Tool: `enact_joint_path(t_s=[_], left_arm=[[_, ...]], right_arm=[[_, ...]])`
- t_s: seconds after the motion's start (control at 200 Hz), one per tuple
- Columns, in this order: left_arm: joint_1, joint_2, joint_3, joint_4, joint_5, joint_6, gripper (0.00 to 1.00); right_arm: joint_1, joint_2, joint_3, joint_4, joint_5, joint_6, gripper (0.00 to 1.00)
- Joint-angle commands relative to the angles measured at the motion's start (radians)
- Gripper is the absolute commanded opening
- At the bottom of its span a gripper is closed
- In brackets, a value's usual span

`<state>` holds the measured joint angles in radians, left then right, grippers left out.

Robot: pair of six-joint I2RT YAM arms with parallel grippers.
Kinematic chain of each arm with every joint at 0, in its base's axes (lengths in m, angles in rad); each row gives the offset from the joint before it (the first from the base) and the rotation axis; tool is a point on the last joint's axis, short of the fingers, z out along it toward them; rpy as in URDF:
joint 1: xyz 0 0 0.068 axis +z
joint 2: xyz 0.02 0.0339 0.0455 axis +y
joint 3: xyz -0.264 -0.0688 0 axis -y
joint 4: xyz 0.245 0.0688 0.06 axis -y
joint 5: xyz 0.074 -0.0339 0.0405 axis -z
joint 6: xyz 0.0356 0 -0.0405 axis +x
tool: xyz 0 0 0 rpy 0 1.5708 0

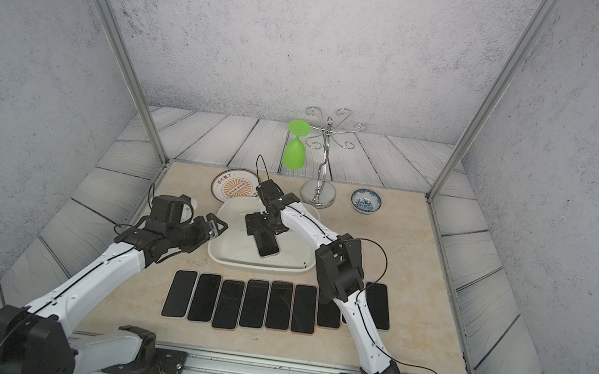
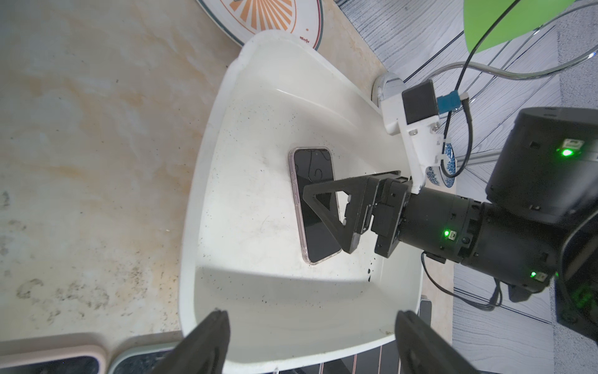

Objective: Take the phone out of the storage box
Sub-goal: Pick up the phone from the storage box.

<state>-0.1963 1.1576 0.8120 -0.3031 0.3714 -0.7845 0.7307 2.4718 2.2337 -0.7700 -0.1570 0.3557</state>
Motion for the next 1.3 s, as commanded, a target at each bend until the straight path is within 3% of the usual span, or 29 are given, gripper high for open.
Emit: enact_joint_path(t_s=[0.0,0.18,0.48,0.801,0.881,1.026,1.296], left_arm=[[0.012,-0.021,-0.02,0.007,0.006,0.02,0.86],[0.015,-0.031,-0.031,0.005,0.003,0.025,0.86],[0.023,-0.033,-0.053,0.009,0.007,0.032,0.86],[0.052,-0.057,-0.102,0.017,0.024,0.039,0.86],[0.06,-0.063,-0.11,0.016,0.033,0.045,0.86],[0.081,-0.079,-0.127,0.015,0.045,0.049,0.86],[0.107,-0.08,-0.14,0.019,0.074,0.051,0.86]], right_arm=[[0.01,0.064,0.038,-0.074,0.029,-0.045,0.99],[0.022,0.101,0.065,-0.129,0.153,-0.076,0.99],[0.059,0.082,0.032,-0.1,0.222,-0.157,0.99],[0.169,0.031,0.008,-0.08,0.539,-0.221,0.99],[0.175,0.024,-0.024,-0.029,0.542,-0.233,0.99],[0.174,0.08,0.055,-0.105,0.557,-0.218,0.99],[0.167,0.093,0.05,-0.13,0.596,-0.201,0.99]])
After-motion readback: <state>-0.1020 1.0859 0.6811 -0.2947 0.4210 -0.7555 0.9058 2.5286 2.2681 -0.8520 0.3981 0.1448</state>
